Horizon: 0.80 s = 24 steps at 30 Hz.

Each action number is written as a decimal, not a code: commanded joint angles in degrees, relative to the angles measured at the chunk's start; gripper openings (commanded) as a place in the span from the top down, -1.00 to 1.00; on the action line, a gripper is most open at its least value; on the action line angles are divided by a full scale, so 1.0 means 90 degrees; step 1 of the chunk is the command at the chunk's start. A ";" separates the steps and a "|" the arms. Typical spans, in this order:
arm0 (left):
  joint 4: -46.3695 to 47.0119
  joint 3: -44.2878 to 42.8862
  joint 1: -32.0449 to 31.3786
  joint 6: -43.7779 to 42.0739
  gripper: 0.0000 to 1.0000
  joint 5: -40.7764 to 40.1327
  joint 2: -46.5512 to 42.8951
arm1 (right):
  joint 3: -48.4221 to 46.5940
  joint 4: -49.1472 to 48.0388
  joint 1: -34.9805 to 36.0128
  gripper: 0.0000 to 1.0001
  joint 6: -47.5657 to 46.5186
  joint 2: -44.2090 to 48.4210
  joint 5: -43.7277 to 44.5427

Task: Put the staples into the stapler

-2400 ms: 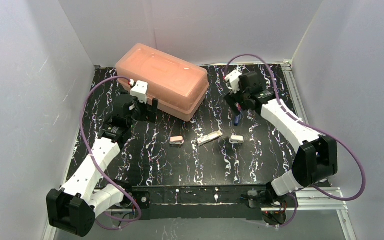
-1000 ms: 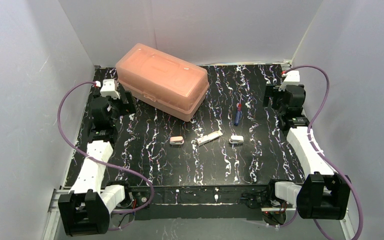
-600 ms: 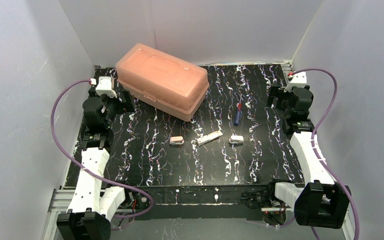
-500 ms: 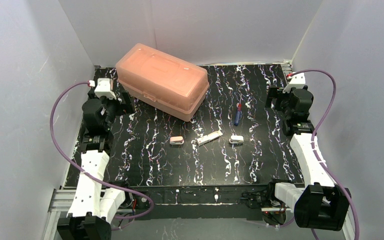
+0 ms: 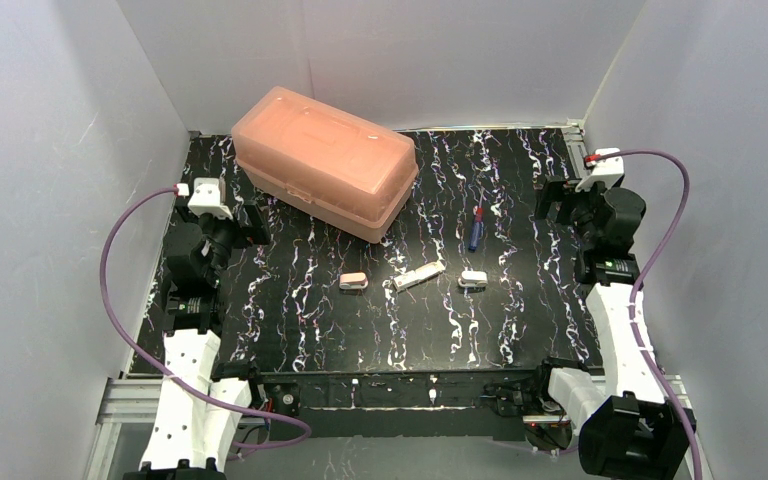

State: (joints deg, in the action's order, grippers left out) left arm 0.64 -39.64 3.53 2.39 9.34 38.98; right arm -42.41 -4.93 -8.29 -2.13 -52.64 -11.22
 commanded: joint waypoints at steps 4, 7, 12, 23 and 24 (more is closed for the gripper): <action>-0.0466 -0.0503 0.0018 0.0129 -0.97 0.0001 -0.0217 | 0.0054 -0.0309 -0.0204 -0.97 0.0083 0.0106 -0.0734; -0.0589 -0.0610 0.0021 0.0194 -0.97 0.0096 -0.0212 | 0.0066 -0.0303 -0.0216 -0.97 0.0045 0.0114 -0.0813; -0.0502 -0.0465 0.0033 0.0234 -0.97 0.0255 -0.0160 | 0.0047 -0.0278 -0.0264 -0.97 0.0012 0.0133 -0.0850; -0.0312 -0.0153 0.0033 0.0173 -0.97 -0.0166 -0.0021 | 0.0035 -0.0244 -0.0270 -0.97 -0.0026 0.0134 -0.1039; -0.0345 -0.0179 0.0031 0.0165 -0.97 -0.0170 -0.0024 | 0.0036 -0.0239 -0.0270 -0.97 -0.0027 0.0136 -0.1064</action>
State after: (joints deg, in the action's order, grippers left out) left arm -3.07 -41.67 3.57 4.10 8.99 39.16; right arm -42.09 -4.89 -10.28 -1.74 -52.10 -19.09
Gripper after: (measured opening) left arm 0.984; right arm 0.985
